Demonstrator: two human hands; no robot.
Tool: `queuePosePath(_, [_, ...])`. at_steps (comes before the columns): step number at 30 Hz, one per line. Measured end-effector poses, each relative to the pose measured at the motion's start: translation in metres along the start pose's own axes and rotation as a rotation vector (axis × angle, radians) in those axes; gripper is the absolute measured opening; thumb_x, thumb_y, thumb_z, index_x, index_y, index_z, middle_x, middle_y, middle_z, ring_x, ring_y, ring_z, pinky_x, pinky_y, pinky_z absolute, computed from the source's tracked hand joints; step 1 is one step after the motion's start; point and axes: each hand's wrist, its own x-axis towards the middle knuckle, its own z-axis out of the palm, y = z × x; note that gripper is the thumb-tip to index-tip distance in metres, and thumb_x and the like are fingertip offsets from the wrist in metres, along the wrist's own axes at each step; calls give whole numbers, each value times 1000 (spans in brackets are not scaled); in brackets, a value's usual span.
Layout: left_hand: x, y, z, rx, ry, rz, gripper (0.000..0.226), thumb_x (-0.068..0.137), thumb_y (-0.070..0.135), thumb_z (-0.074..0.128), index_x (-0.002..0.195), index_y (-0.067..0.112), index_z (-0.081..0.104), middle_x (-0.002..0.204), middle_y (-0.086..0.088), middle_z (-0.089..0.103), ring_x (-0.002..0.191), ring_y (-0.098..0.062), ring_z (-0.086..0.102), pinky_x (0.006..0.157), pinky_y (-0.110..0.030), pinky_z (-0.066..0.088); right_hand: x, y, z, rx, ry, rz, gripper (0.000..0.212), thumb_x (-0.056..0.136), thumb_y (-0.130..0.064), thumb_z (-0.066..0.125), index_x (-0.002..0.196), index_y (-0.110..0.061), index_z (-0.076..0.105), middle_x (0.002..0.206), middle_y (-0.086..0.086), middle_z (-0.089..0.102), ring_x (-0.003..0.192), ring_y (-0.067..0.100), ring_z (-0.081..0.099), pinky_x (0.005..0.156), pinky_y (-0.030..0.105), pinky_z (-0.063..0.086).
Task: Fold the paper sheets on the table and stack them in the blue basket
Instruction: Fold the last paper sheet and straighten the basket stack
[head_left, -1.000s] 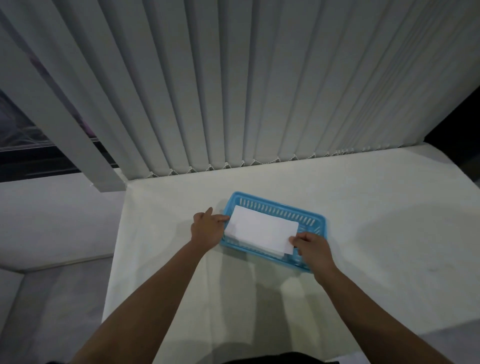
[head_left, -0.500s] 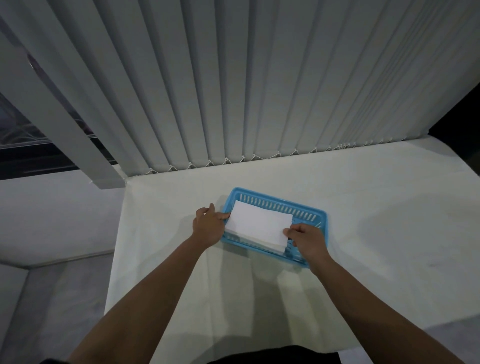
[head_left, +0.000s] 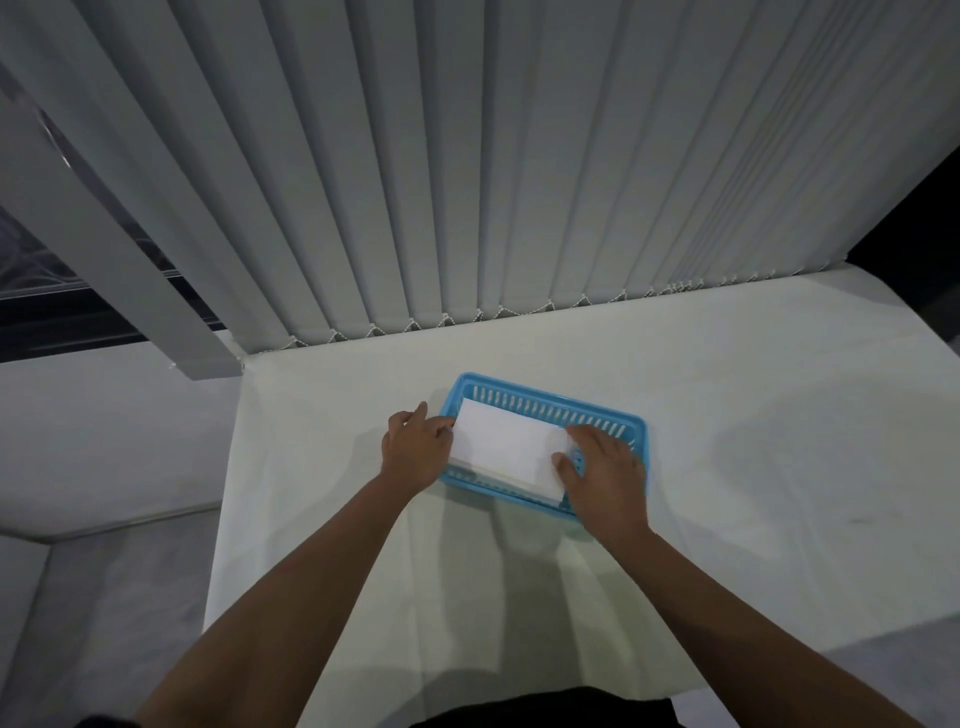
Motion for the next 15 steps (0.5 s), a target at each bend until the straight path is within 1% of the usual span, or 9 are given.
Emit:
queuePosePath(1, [0, 0, 0, -18, -18, -8, 41, 100, 35, 28, 134, 30, 52, 151, -1, 35, 140, -28, 23, 113, -41, 25, 0, -1, 3, -67, -65, -57, 59, 91, -54, 34, 141, -24, 44, 149, 0, 44, 137, 26, 38, 112, 44, 26])
queuePosePath(2, [1, 0, 2, -10, -38, -7, 42, 100, 37, 29, 135, 29, 50, 152, -1, 33, 141, -28, 21, 115, -42, 24, 1, -3, 6, -118, -143, -82, 65, 92, -57, 27, 148, -24, 32, 157, -1, 30, 144, 25, 26, 116, 46, 16])
queuePosePath(4, [0, 1, 3, 80, -51, 18, 41, 100, 35, 28, 135, 25, 48, 150, -3, 34, 139, -29, 24, 112, -41, 28, 1, -5, 14, -169, -277, -90, 66, 97, -56, 25, 153, -24, 12, 163, -3, 7, 149, 23, 4, 119, 47, -1])
queuePosePath(5, [-1, 3, 3, 105, -39, 19, 40, 101, 34, 26, 134, 24, 47, 148, -3, 36, 137, -30, 25, 109, -40, 30, 1, -6, 16, -183, -310, -96, 66, 98, -55, 24, 153, -23, 8, 163, -2, 1, 150, 23, -1, 119, 48, -5])
queuePosePath(7, [-4, 6, 4, 105, -17, 0, 41, 102, 33, 24, 135, 24, 47, 147, -3, 37, 135, -30, 27, 108, -39, 32, -2, -7, 18, -196, -321, -106, 67, 98, -56, 23, 154, -22, 5, 163, -1, -3, 150, 24, -5, 119, 49, -7])
queuePosePath(10, [-4, 6, 5, 109, -16, 9, 41, 102, 32, 23, 134, 24, 47, 145, -4, 39, 134, -31, 28, 107, -40, 33, -3, -4, 17, -165, -302, -96, 72, 96, -60, 25, 153, -22, 4, 163, 0, -4, 150, 24, -5, 120, 48, -6])
queuePosePath(12, [-1, 2, 6, 124, -42, 7, 39, 101, 31, 25, 134, 24, 46, 144, -4, 40, 134, -31, 29, 106, -40, 35, -2, 0, 15, -140, -305, -91, 81, 90, -67, 31, 153, -23, 4, 163, -1, -4, 149, 24, -4, 120, 47, -6])
queuePosePath(15, [2, -4, 7, 139, -72, -2, 38, 101, 31, 25, 134, 25, 43, 146, -3, 37, 136, -31, 28, 109, -38, 32, 0, 5, 13, -137, -318, -116, 95, 81, -73, 43, 153, -26, 4, 163, -2, -5, 149, 25, -3, 120, 48, -6])
